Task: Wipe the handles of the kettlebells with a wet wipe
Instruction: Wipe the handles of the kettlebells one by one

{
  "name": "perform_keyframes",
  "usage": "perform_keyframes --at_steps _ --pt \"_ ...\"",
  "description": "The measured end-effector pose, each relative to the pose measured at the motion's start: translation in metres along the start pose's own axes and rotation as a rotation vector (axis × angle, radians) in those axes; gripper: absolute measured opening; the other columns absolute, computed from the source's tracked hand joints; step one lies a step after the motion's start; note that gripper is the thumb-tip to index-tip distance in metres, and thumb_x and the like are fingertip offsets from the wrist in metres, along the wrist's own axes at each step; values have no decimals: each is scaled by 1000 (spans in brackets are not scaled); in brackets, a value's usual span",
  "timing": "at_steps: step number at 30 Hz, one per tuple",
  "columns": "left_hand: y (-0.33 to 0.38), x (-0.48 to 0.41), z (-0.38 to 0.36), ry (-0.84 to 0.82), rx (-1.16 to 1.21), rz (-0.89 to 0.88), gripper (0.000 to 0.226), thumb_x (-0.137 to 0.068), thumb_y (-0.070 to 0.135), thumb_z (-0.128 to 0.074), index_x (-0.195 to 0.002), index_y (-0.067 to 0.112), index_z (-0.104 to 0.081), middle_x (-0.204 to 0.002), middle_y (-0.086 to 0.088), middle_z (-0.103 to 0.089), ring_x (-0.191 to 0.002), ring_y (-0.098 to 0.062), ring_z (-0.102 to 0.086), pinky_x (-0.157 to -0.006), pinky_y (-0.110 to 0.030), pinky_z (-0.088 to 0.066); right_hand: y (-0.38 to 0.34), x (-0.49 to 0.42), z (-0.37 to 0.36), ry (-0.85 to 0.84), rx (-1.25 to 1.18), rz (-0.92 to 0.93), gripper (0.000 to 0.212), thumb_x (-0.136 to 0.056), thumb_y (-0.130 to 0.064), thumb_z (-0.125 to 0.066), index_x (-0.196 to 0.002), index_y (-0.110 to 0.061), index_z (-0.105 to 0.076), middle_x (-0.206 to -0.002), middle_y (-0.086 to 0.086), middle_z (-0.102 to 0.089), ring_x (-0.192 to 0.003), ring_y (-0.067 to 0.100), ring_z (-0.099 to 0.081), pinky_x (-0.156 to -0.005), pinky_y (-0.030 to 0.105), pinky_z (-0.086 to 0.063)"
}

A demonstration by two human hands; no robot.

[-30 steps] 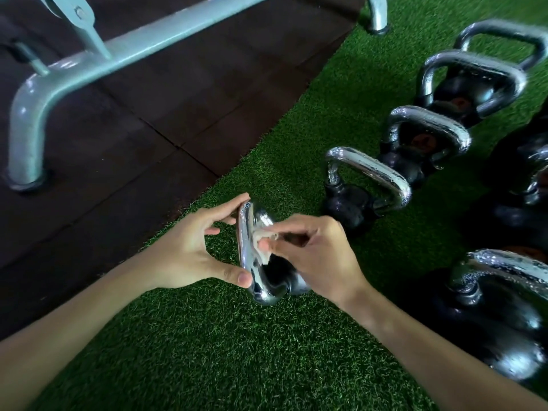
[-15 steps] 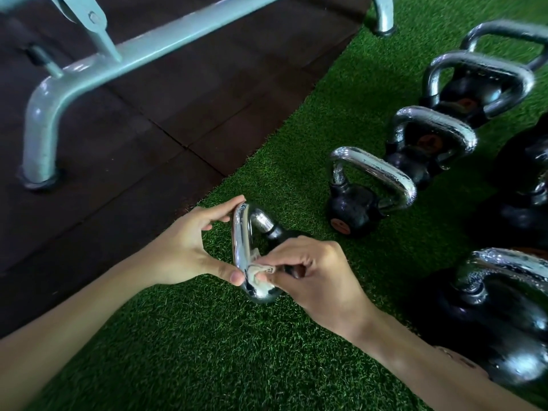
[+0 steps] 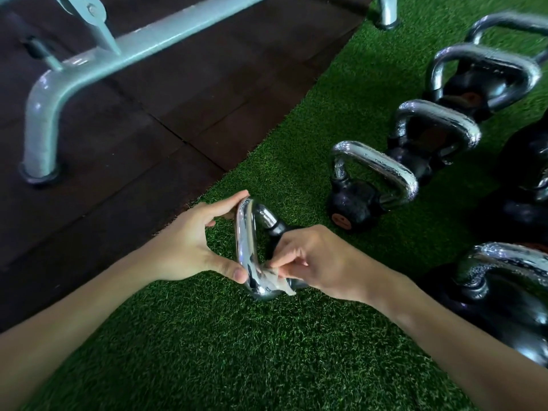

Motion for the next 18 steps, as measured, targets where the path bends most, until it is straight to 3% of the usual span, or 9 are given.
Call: perform_keyframes --at_steps 2,5,8,10,12,13,15,17,18 --pt "1 -2 2 -16 -23 8 137 -34 83 -81 -154 54 -22 -149 38 -36 -137 21 -26 -111 -16 -29 -3 -6 -2 9 -79 -50 20 -93 -13 -67 -112 -16 -73 -115 -4 -72 -82 17 -71 -74 44 -60" --pt "-1 -3 4 -27 -45 7 138 -34 84 -81 -155 54 -22 -156 28 -36 -143 12 -27 -115 -23 -28 -3 -6 1 -88 -99 -77 23 -95 -17 -65 -117 -19 -70 -122 -11 -68 -83 -7 -63 -74 21 -53" --pt "-2 -1 6 -22 -28 15 137 -33 84 -80 -154 55 -23 -142 51 -32 -132 28 -25 -106 -10 -29 0 -5 6 -177 -81 -78 27 -95 -18 -67 -121 -20 -70 -120 -18 -66 -76 -22 -56 -71 10 -40" --pt "-1 1 7 -16 -25 22 136 -33 81 -82 -153 55 -24 -134 57 -32 -126 33 -25 -101 -5 -29 1 -8 2 -144 -106 -94 27 -92 -17 -71 -119 -20 -72 -123 -9 -70 -81 -17 -61 -73 12 -45" --pt "-1 2 6 -17 -31 33 138 -32 80 -84 -155 53 -24 -141 47 -34 -132 29 -24 -107 -10 -28 2 -10 -2 -124 -176 -121 26 -90 -15 -72 -115 -21 -72 -114 -7 -74 -87 7 -72 -77 29 -59" --pt "-1 3 5 -19 -32 42 139 -32 80 -84 -155 53 -24 -146 40 -35 -136 24 -24 -113 -15 -26 2 -11 -4 -119 -221 -134 25 -91 -13 -71 -115 -18 -73 -105 -7 -75 -79 8 -73 -70 28 -61" --pt "-2 4 2 -23 -45 44 138 -33 80 -85 -154 56 -22 -156 25 -36 -145 11 -24 -121 -28 -24 1 -14 -8 -83 -273 -170 24 -92 -8 -68 -115 -12 -74 -101 -10 -73 -59 -5 -63 -52 11 -48" --pt "-1 4 1 -23 -66 44 137 -34 80 -85 -152 61 -20 -158 22 -35 -145 8 -25 -122 -31 -24 0 -18 -12 14 -312 -200 19 -92 -9 -69 -108 -15 -77 -104 -6 -75 -64 -8 -63 -56 11 -44" --pt "1 3 1 -21 -68 45 136 -34 79 -85 -152 61 -20 -155 26 -35 -140 15 -26 -118 -25 -25 0 -21 -14 76 -337 -212 16 -91 -11 -70 -104 -16 -78 -104 -6 -76 -74 -6 -66 -63 13 -47"
Point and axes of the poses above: each hand's wrist, its own x-axis away from the middle knuckle, its own z-axis out of the back of the hand, y = z × x, the point moved 2 cm from there along -x, towards the middle knuckle
